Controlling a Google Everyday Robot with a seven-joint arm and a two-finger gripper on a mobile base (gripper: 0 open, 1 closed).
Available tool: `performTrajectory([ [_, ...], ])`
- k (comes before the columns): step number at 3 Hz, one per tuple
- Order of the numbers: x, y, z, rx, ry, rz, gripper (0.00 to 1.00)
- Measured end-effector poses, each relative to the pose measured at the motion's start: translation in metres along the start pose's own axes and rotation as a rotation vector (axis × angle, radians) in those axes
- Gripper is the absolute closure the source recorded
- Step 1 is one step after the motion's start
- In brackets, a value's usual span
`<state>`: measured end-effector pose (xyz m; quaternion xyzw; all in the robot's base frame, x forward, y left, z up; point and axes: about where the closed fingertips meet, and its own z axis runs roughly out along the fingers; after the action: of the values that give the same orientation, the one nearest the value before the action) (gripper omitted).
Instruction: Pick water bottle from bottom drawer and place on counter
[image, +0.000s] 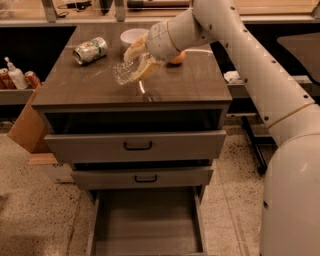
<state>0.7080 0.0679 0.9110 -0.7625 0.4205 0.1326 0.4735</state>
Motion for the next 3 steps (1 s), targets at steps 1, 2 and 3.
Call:
performTrajectory([
  [1,0.002,0.002,0.012,-0.012,0.024,0.01,0.74],
  [2,0.004,-0.001,0.018,-0.018,0.041,0.022,0.51],
  [3,0.01,-0.003,0.025,-0.025,0.063,0.035,0.22],
])
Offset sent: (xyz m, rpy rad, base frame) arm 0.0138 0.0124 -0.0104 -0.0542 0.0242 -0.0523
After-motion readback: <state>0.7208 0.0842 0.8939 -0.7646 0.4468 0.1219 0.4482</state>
